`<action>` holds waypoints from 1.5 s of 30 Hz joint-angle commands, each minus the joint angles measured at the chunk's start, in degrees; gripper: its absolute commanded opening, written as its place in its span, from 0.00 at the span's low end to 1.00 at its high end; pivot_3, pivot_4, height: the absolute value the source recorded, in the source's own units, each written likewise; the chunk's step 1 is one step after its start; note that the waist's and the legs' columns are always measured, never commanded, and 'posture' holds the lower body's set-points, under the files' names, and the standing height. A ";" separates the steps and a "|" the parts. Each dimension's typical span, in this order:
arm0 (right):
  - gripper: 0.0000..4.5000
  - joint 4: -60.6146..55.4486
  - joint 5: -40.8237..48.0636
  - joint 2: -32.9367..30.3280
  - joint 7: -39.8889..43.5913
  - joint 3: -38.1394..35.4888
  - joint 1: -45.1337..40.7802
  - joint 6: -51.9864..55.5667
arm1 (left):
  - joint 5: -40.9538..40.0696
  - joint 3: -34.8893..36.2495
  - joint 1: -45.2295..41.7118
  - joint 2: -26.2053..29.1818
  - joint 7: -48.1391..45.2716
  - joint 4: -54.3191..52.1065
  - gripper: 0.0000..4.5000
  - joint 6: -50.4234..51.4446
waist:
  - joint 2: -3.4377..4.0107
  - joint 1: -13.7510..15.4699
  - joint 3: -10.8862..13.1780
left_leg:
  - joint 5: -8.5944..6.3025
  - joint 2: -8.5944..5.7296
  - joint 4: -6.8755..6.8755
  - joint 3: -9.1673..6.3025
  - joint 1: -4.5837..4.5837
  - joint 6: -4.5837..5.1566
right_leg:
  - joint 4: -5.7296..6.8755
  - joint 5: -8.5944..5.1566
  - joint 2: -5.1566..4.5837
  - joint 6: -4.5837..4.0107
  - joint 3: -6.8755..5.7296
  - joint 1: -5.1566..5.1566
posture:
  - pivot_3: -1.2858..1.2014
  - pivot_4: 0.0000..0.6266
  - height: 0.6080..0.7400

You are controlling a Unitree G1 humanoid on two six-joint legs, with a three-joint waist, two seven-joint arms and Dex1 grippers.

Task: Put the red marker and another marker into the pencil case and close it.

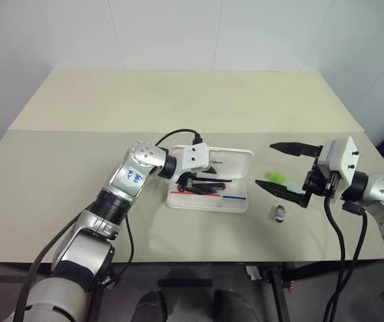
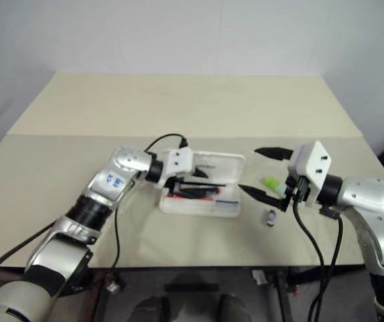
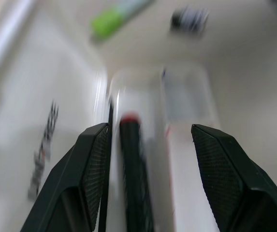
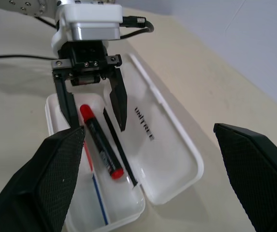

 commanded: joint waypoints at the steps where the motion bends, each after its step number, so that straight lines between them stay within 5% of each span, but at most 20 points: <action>1: 1.00 1.37 1.56 -0.92 0.48 -0.23 -0.76 3.27 | -2.50 1.44 1.41 2.17 -2.50 -5.35 0.72 1.39 | 0.00 -0.08 0.00 | 0.00 0.00 0.00 -0.01 0.02 0.00 | 0.00 0.00 0.00 0.00 0.00 0.02 | 0.52 0.24 1.00; 6: 1.00 6.75 -1.06 -3.17 -0.55 1.63 -2.76 9.41 | -7.20 6.05 3.98 3.92 -2.35 -9.38 0.99 2.70 | 0.01 -0.09 0.00 | 0.02 0.00 0.02 -0.02 0.02 0.02 | 0.05 0.00 0.00 0.00 0.00 0.01 | 0.52 0.24 1.00; 23: 1.00 32.35 -13.11 -5.81 5.53 8.86 -8.25 5.60 | -23.03 22.87 13.28 23.52 -15.30 -14.73 0.99 0.98 | 0.06 -0.27 0.02 | 0.04 0.00 -0.05 -0.01 0.03 0.03 | 0.01 0.00 -0.01 0.00 -0.02 0.01 | 0.52 0.24 1.00; 30: 1.00 43.65 -17.06 -3.64 7.97 11.66 -10.79 0.53 | -23.06 25.11 12.73 25.73 -16.32 -10.00 0.99 -3.23 | 0.06 -0.25 0.03 | 0.05 0.00 -0.01 0.00 0.04 0.02 | 0.03 0.01 -0.01 0.01 -0.01 0.03 | 0.52 0.24 1.00; 33: 0.87 47.30 -18.05 -2.94 8.82 11.89 -11.65 -0.65 | -23.22 24.96 12.52 25.76 -16.51 -9.63 1.00 -3.85 | 0.06 -0.27 0.03 | 0.06 0.00 -0.01 0.01 0.04 0.01 | 0.04 0.01 -0.01 0.01 -0.01 0.02 | 0.52 0.24 1.00; 41: 0.26 49.45 -19.03 -1.83 9.35 11.53 -11.99 -3.13 | -23.08 24.82 11.72 25.62 -16.29 -8.65 1.00 -5.00 | 0.06 -0.40 0.03 | 0.07 0.00 0.03 0.01 0.07 -0.02 | 0.07 0.04 0.00 0.05 -0.01 0.05 | 0.52 0.24 1.00; 45: 0.24 48.31 -18.30 -1.21 7.94 9.74 -11.91 -4.71 | -23.27 23.94 12.20 25.95 -16.86 -9.28 1.00 -3.44 | 0.06 -0.48 0.03 | 0.09 0.00 0.04 0.01 0.08 -0.01 | 0.08 0.06 0.00 0.06 -0.01 0.06 | 0.52 0.24 1.00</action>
